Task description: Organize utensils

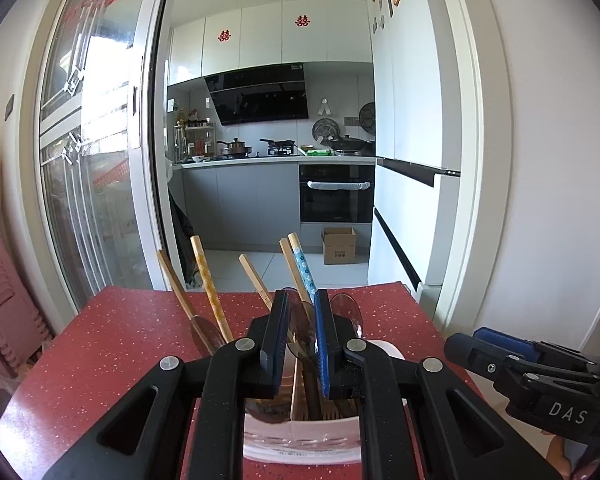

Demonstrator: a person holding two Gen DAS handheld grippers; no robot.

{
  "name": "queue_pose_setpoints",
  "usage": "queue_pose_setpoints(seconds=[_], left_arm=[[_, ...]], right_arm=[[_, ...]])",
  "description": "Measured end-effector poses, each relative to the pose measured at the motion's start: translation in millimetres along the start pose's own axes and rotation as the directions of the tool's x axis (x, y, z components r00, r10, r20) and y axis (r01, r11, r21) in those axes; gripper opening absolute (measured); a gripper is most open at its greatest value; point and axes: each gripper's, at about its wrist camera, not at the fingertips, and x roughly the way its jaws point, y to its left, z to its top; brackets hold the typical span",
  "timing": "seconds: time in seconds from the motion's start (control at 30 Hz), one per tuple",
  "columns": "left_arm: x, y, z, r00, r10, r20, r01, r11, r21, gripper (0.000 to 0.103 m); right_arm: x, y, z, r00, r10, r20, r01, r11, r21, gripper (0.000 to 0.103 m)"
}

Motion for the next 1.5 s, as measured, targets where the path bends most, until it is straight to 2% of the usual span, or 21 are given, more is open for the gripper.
queue_pose_setpoints(seconds=[0.07, 0.13, 0.17, 0.23, 0.43, 0.63, 0.77, 0.87, 1.03, 1.13, 1.2, 1.5], left_arm=[[-6, 1, 1, 1.000, -0.005, 0.009, 0.004, 1.000, 0.003, 0.043], [-15, 3, 1, 1.000, -0.003, 0.017, 0.003, 1.000, -0.002, 0.100], [-22, 6, 0, 0.999, 0.012, 0.042, -0.012, 1.000, -0.016, 0.103], [-35, 7, 1, 0.996, 0.015, 0.088, -0.013, 1.000, -0.018, 0.103], [-56, 18, -2, 0.996, 0.006, 0.093, -0.004, 1.000, -0.017, 0.103], [-71, 36, -9, 0.997, 0.023, 0.076, -0.022, 1.000, -0.013, 0.103], [-78, 48, -17, 0.998, 0.040, 0.041, -0.040, 0.999, 0.010, 0.103], [-79, 57, -25, 0.998, 0.064, 0.001, -0.064, 0.997, 0.033, 0.103], [-85, 75, -42, 0.996, 0.069, -0.059, -0.067, 0.997, 0.031, 0.103], [-88, 80, -49, 0.995, 0.071, -0.073, -0.069, 0.997, 0.035, 0.103], [-91, 85, -53, 0.994, 0.069, -0.085, -0.066, 0.997, 0.030, 0.103], [-102, 100, -67, 0.992, 0.055, -0.110, -0.056, 0.998, -0.001, 0.103]], right_arm=[[-5, 2, -2, 1.000, -0.007, 0.001, 0.007, 1.000, 0.002, 0.051], [-10, 6, -4, 1.000, -0.021, -0.002, 0.021, 1.000, 0.001, 0.051], [-11, 8, -5, 1.000, -0.027, -0.003, 0.027, 1.000, -0.002, 0.051], [-17, 12, -9, 0.999, -0.044, -0.001, 0.044, 0.999, -0.011, 0.051], [-29, 25, -13, 0.998, -0.062, 0.001, 0.062, 0.998, -0.024, 0.053], [-39, 42, -18, 0.996, -0.095, 0.002, 0.095, 0.994, -0.051, 0.065], [-42, 57, -22, 0.987, -0.159, 0.010, 0.160, 0.984, -0.083, 0.069], [-45, 70, -26, 0.977, -0.213, 0.025, 0.215, 0.970, -0.115, 0.080], [-49, 88, -36, 0.955, -0.294, 0.033, 0.296, 0.944, -0.149, 0.084], [-52, 98, -43, 0.941, -0.338, 0.035, 0.339, 0.926, -0.165, 0.093], [-54, 104, -46, 0.935, -0.351, 0.039, 0.353, 0.920, -0.171, 0.103], [-62, 123, -64, 0.920, -0.384, 0.078, 0.392, 0.902, -0.180, 0.103]])
